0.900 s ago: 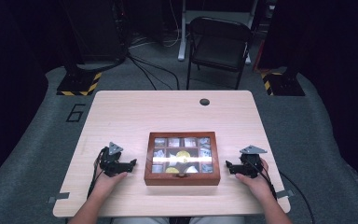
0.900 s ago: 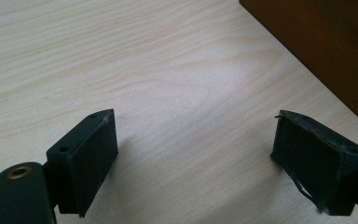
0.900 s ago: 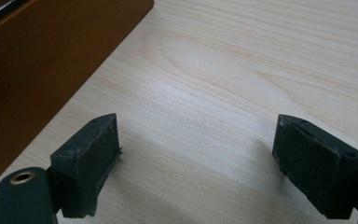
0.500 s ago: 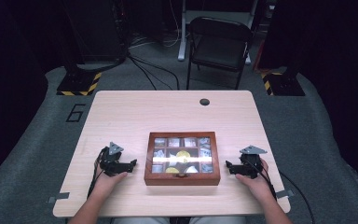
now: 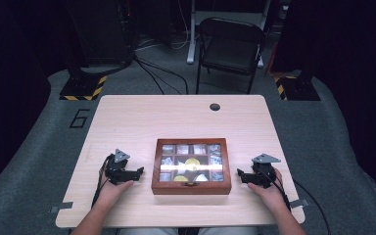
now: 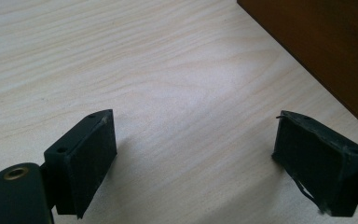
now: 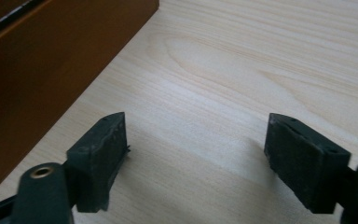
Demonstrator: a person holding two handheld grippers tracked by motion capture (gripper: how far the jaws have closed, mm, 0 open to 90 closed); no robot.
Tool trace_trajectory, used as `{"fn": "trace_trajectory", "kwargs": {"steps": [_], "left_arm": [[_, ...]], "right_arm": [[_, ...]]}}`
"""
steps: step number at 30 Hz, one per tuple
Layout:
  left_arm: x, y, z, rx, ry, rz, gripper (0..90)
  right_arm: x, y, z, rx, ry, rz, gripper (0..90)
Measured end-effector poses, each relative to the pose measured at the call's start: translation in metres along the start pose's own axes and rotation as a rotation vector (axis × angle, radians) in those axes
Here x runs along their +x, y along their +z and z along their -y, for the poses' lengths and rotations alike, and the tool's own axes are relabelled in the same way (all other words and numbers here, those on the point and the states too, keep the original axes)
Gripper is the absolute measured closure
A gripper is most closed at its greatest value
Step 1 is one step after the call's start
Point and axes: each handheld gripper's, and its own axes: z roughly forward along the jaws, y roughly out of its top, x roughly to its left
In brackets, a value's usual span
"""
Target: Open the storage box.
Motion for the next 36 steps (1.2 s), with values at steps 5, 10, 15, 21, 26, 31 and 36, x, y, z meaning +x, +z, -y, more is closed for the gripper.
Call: {"fn": "trace_trajectory", "kwargs": {"steps": [5, 10, 15, 21, 26, 31, 36], "left_arm": [[0.000, -0.001, 0.000, 0.005, 0.003, 0.001, 15.2], [-0.001, -0.002, -0.002, 0.001, -0.005, 0.018, 20.2], [-0.002, -0.005, -0.005, 0.004, -0.008, 0.031, 23.8], [-0.006, -0.009, -0.008, 0.014, -0.006, 0.068, 28.5], [-0.011, -0.011, -0.011, 0.018, 0.013, 0.085, 30.2], [-0.013, -0.015, -0.013, 0.007, 0.009, 0.090, 31.1], [-0.012, -0.021, -0.014, -0.002, -0.009, 0.103, 32.7]], "right_arm": [[0.001, 0.000, 0.000, -0.006, -0.001, 0.001, 25.3], [0.003, -0.003, -0.002, 0.007, -0.014, -0.025, 36.8], [0.005, -0.004, -0.004, 0.006, -0.049, -0.031, 38.6], [0.004, -0.010, -0.008, 0.000, -0.021, -0.052, 34.5], [0.005, -0.015, -0.008, -0.003, -0.022, -0.048, 36.2], [0.005, -0.017, -0.008, -0.008, -0.027, -0.053, 37.1], [0.007, -0.022, -0.009, -0.014, -0.016, -0.055, 37.6]]}}
